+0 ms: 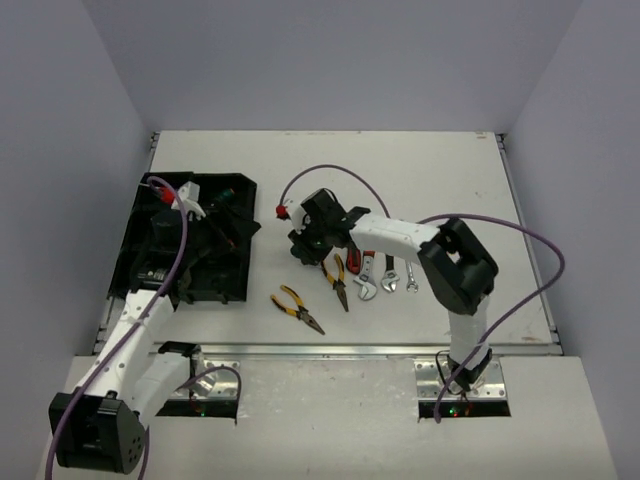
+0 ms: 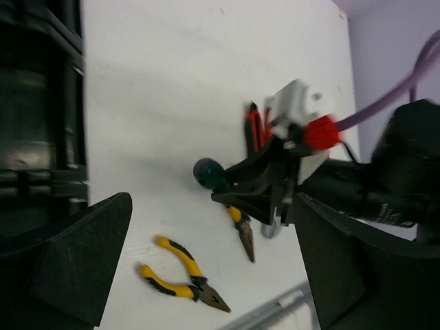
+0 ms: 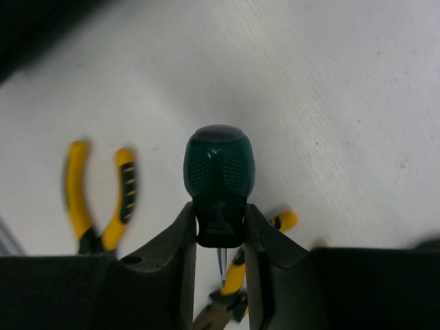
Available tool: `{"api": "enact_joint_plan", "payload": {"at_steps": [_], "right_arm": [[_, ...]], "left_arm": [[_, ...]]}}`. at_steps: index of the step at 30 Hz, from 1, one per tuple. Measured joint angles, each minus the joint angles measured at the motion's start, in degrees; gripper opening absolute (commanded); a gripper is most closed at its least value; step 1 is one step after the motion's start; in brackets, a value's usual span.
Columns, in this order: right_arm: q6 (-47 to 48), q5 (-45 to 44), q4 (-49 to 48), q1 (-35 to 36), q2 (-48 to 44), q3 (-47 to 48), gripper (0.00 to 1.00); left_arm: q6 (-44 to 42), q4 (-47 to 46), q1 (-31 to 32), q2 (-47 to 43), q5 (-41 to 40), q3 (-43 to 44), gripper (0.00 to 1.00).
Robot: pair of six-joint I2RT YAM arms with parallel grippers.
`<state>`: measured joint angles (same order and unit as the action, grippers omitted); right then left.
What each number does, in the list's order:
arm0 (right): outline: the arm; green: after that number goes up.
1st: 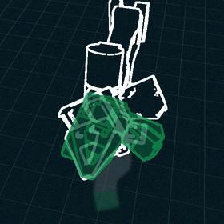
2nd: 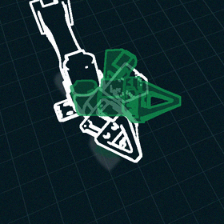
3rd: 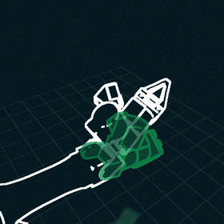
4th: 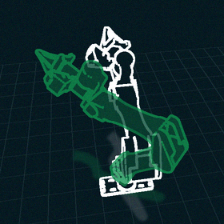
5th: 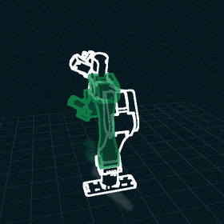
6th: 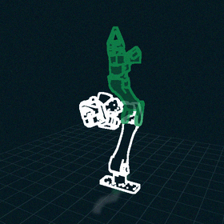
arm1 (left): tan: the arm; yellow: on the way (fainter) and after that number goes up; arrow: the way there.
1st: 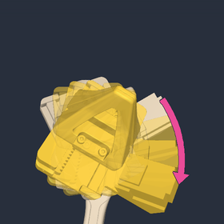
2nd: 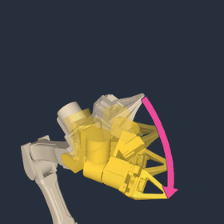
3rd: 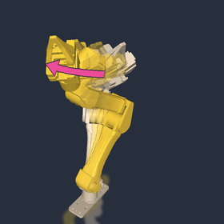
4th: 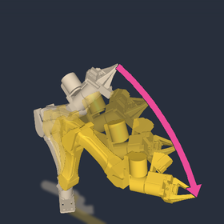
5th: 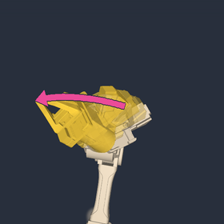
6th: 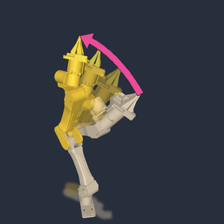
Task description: Sort the tools into containers
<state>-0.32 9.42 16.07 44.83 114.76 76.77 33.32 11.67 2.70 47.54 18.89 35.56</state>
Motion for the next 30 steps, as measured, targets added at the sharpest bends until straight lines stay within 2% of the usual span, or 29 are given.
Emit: {"api": "enact_joint_plan", "payload": {"at_steps": [4, 8, 10, 13, 17, 18, 19, 21, 25, 28, 29, 30], "right_arm": [[-5.85, 5.13, -4.44, -0.12, -14.88, -7.45, 0.04], [-10.61, 10.01, -12.44, -0.19, -26.63, -12.41, 0.04], [-12.38, 10.69, -14.89, -1.32, -30.20, -15.01, 0.04], [-13.99, 11.85, -15.70, -1.63, -32.07, -17.07, 0.04], [-15.60, 13.59, -15.98, -0.34, -32.24, -18.71, 0.02], [-15.90, 13.60, -16.04, -0.12, -32.24, -18.76, 0.02], [-16.17, 13.57, -16.09, 0.05, -32.24, -18.79, 0.02], [-16.67, 13.29, -16.25, 0.04, -32.26, -18.79, 0.03], [-18.08, 12.84, -16.50, -0.01, -32.26, -19.05, 0.03], [-19.14, 11.12, -16.69, 0.00, -32.25, -19.10, 0.02], [-19.58, 10.47, -16.57, 0.02, -32.24, -19.10, 0.02], [-20.05, 10.14, -16.50, 0.04, -32.24, -19.10, 0.02]], "left_arm": [[7.00, -14.25, 1.22, 4.29, 10.46, -8.05, 1.00], [12.52, -26.11, 5.02, 9.67, 15.93, -9.44, 1.00], [14.13, -30.94, 8.43, 11.17, 16.60, -9.02, 0.99], [16.08, -35.59, 13.09, 13.15, 16.45, -7.59, 0.92], [17.25, -39.60, 14.91, 14.45, 15.92, -6.72, 0.90], [17.52, -39.92, 14.95, 14.70, 15.74, -6.72, 0.87], [17.79, -40.17, 14.97, 14.92, 15.48, -6.72, 0.78], [18.18, -40.21, 15.00, 15.21, 14.94, -6.72, 0.46], [18.62, -41.00, 15.09, 15.61, 14.75, -6.48, 0.36], [19.02, -41.54, 15.64, 15.98, 14.72, -6.35, 0.13], [19.01, -41.66, 15.80, 16.08, 14.64, -6.29, 0.13], [18.99, -41.82, 15.95, 16.18, 14.51, -6.26, 0.19]]}}
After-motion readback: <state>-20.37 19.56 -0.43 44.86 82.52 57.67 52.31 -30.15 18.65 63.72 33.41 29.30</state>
